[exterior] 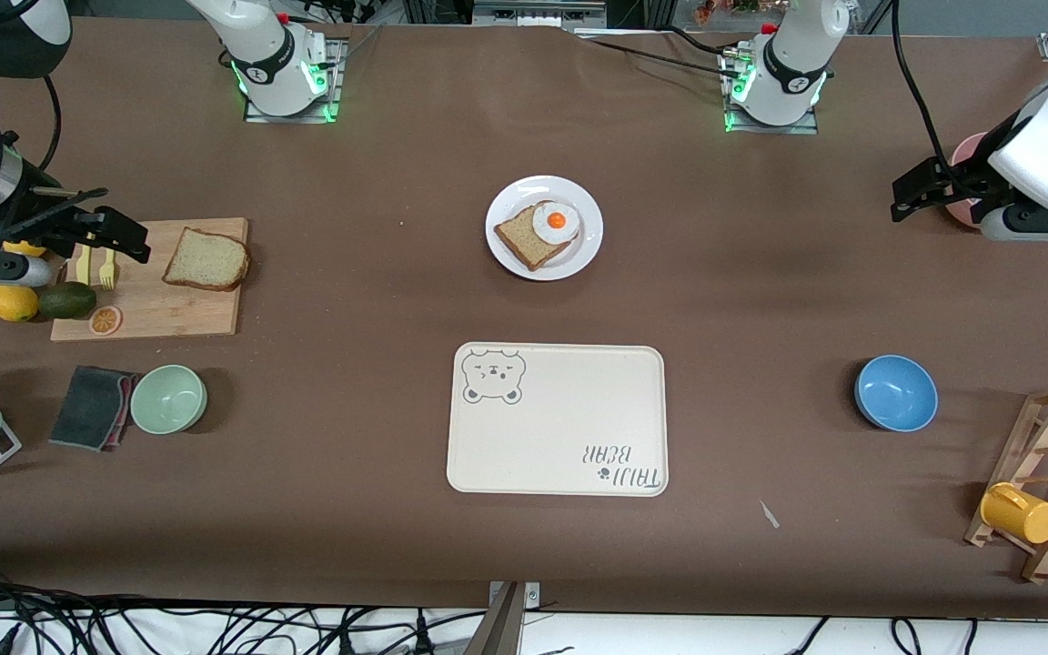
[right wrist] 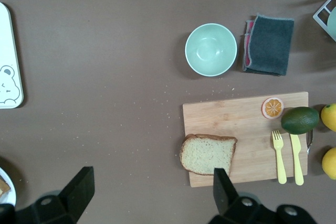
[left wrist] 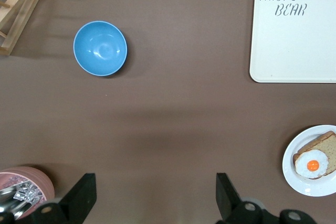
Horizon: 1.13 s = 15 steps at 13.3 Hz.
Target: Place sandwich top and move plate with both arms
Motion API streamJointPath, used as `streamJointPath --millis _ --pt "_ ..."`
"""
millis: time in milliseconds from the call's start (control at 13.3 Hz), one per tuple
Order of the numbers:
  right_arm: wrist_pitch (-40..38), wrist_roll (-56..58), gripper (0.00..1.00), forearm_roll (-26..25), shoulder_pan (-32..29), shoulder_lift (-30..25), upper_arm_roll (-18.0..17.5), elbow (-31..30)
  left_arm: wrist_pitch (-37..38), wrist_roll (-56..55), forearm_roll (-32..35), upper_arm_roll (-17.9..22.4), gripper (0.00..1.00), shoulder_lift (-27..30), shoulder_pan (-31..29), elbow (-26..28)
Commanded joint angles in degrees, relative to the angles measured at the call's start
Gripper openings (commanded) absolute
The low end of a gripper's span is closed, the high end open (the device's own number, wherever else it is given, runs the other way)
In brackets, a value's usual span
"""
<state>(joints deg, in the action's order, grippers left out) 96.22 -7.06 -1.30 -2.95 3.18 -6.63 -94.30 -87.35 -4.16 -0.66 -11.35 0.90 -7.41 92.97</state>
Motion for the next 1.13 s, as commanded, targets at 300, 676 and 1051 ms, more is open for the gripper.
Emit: streamJointPath --millis 300,676,1051 --pt "0.3 -0.5 1.0 -0.1 0.2 -2.7 0.5 -3.1 1.0 -0.3 -1.2 -0.2 1.0 -0.2 -0.2 -1.1" --pt "-0.1 -0.8 1.0 -0.7 0.2 -2.4 0.5 -3.0 1.0 -0.3 -1.3 -0.2 1.0 -0.2 -0.1 -1.1" --pt "-0.1 -1.0 1.0 -0.8 0.2 -2.4 0.5 -3.0 1.0 -0.3 -1.3 -0.2 1.0 -0.2 -0.2 -1.1"
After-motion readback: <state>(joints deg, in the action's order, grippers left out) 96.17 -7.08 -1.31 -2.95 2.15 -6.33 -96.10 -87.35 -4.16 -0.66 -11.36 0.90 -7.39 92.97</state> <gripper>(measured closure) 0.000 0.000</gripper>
